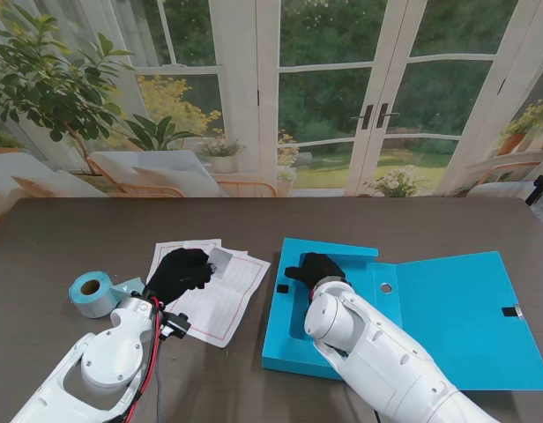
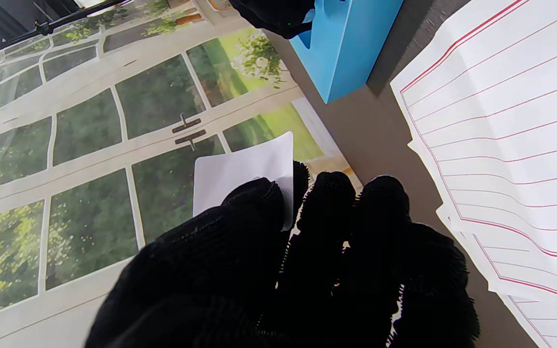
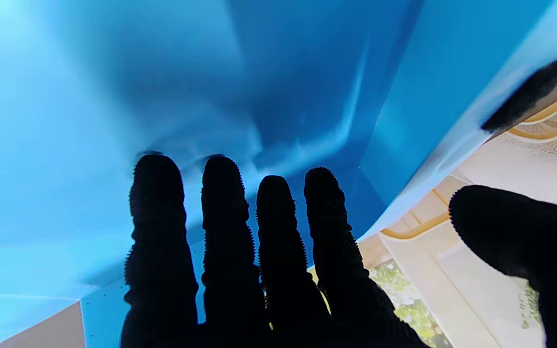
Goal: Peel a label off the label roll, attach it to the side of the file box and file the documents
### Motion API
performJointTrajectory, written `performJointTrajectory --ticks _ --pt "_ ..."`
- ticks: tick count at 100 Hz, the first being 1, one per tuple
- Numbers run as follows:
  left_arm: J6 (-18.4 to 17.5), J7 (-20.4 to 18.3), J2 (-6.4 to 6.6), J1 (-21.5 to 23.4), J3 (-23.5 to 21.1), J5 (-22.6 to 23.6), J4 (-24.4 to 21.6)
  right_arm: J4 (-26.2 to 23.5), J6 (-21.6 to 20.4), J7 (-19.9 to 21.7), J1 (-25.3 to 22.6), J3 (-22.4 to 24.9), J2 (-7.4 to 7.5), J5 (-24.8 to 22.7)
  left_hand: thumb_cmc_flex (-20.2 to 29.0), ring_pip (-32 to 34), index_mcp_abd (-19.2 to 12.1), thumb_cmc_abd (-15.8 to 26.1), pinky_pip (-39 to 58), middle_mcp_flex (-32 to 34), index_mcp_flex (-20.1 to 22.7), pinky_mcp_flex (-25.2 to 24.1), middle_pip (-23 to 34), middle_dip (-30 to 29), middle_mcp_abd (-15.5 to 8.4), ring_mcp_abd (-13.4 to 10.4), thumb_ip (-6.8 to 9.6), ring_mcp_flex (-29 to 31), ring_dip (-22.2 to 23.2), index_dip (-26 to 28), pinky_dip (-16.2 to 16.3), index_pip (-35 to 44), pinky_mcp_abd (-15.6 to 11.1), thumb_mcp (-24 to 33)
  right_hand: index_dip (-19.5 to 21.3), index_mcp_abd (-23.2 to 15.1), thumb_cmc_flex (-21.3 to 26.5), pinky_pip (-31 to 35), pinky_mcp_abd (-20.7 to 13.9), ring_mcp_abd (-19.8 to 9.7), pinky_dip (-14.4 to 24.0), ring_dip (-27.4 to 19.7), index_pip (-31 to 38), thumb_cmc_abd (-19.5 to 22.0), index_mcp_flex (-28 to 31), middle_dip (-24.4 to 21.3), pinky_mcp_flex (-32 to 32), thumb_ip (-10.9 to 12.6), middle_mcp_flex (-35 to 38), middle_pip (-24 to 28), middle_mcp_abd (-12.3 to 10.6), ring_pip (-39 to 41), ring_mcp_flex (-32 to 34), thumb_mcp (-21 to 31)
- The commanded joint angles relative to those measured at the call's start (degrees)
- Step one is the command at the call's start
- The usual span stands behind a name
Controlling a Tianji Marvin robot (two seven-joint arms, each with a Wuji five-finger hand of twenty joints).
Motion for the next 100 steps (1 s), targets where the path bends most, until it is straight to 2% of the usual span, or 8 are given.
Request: performJointTrajectory --ticks 1,28,39,45,77,81,93,100 --pt "0.00 -1.04 -0.15 0.41 -0.07 -0.31 -0.40 -0.37 0.36 1.71 0.14 0.08 -0.41 0.68 1.23 2.86 -0.59 -1.27 -0.40 1.09 2.50 -0.82 -0.04 -0.12 1.82 3.82 -1.19 1.06 1.36 1.54 0.38 3.86 -0.49 2.40 1.24 0.30 -2.32 0.20 -1.42 -0.76 1.47 0.80 1.52 -2.18 -0.05 1.20 -21.89 -1.37 -1.94 1.11 -0.40 0.63 -0.88 0.75" --pt "0.33 -1.22 -0.17 0.21 0.10 -0.76 -0.35 0.60 1.16 2.27 0.46 0.89 -1.21 4.72 1.32 2.71 -0.42 -1.25 -0.56 0.94 2.53 -1.07 -0.21 -0.15 2.11 4.17 -1.16 0.82 1.45 1.60 0.57 3.77 -0.33 2.36 2.11 -0.21 -0.40 1.62 -1.13 -0.33 2.78 1.25 1.31 -7.41 4.28 1.58 -20.73 -1.06 0.25 0.95 -0.01 1.56 1.15 2.07" --pt "0.29 -1.31 -0.17 0.14 0.21 -0.85 -0.18 0.54 1.60 2.81 0.40 1.49 -1.44 6.79 1.33 2.67 -0.35 -1.24 -0.61 0.93 2.47 -1.14 -0.25 -0.15 2.19 4.32 -1.16 0.79 1.49 1.59 0.63 3.69 -0.27 2.35 2.64 -0.73 10.30 2.11 -1.08 -0.34 2.84 1.41 -0.09 -11.97 5.70 1.63 -20.31 8.22 1.44 0.31 -0.04 1.55 2.28 0.58" --pt "0.28 -1.33 -0.17 0.12 0.25 -0.92 -0.11 0.64 1.85 2.48 0.25 2.07 -1.86 8.38 1.33 2.64 -0.30 -1.24 -0.64 0.92 2.48 -1.17 -0.31 -0.18 2.29 4.35 -1.16 0.75 1.50 1.61 0.67 3.67 -0.26 2.36 2.69 -0.98 13.29 2.54 -0.90 -0.14 2.86 1.43 -0.41 -12.87 7.33 1.60 -20.02 11.09 2.39 0.13 0.01 1.64 3.07 0.84" --pt "0.51 -1.35 -0.25 0.09 0.42 -1.51 0.02 1.90 3.91 1.16 0.17 4.54 -3.82 15.63 1.47 2.45 0.14 -1.25 -0.86 0.79 2.46 -1.50 -0.60 -0.28 2.67 4.80 -1.17 0.50 1.60 1.64 0.94 3.49 -0.06 2.52 3.55 -2.70 17.26 6.66 -0.41 0.41 3.85 2.42 -0.62 -13.19 15.24 1.48 -17.86 15.18 7.58 -0.39 -0.13 3.84 6.61 1.20" --pt "0.57 -1.34 -0.26 0.13 0.42 -1.58 -0.01 2.09 4.17 1.00 0.21 4.76 -4.02 16.24 1.40 2.43 0.01 -1.24 -0.90 0.75 2.44 -1.57 -0.62 -0.27 2.65 4.87 -1.21 0.46 1.62 1.66 0.98 3.48 -0.02 2.47 0.83 -3.09 18.94 8.16 -0.31 0.39 4.25 2.97 0.84 -13.65 15.39 1.89 -17.57 16.08 8.51 -0.49 -0.26 4.69 7.30 0.29" --pt "0.66 -1.28 -0.27 0.23 0.38 -1.60 -0.02 2.80 4.70 0.41 0.33 5.30 -4.55 17.50 1.44 2.37 0.13 -1.24 -0.97 0.77 2.45 -1.64 -0.71 -0.31 2.78 5.01 -1.22 0.41 1.65 1.69 1.08 3.43 0.03 2.51 -4.53 -4.43 24.67 10.61 0.00 0.27 4.68 4.00 7.15 -17.21 15.44 2.52 -15.93 6.52 11.53 0.08 -0.71 7.13 10.26 -0.38" --pt "0.74 -1.24 -0.28 0.25 0.37 -1.58 -0.01 3.32 5.07 -0.38 0.38 5.67 -5.04 18.28 1.44 2.34 0.11 -1.24 -1.00 0.78 2.46 -1.67 -0.73 -0.33 2.80 5.04 -1.23 0.36 1.67 1.72 1.13 3.42 0.06 2.51 -7.16 -6.14 29.69 12.16 0.34 0.11 4.51 4.76 12.40 -21.18 16.20 3.57 -14.35 -3.37 14.77 0.80 -1.34 9.16 12.99 0.88"
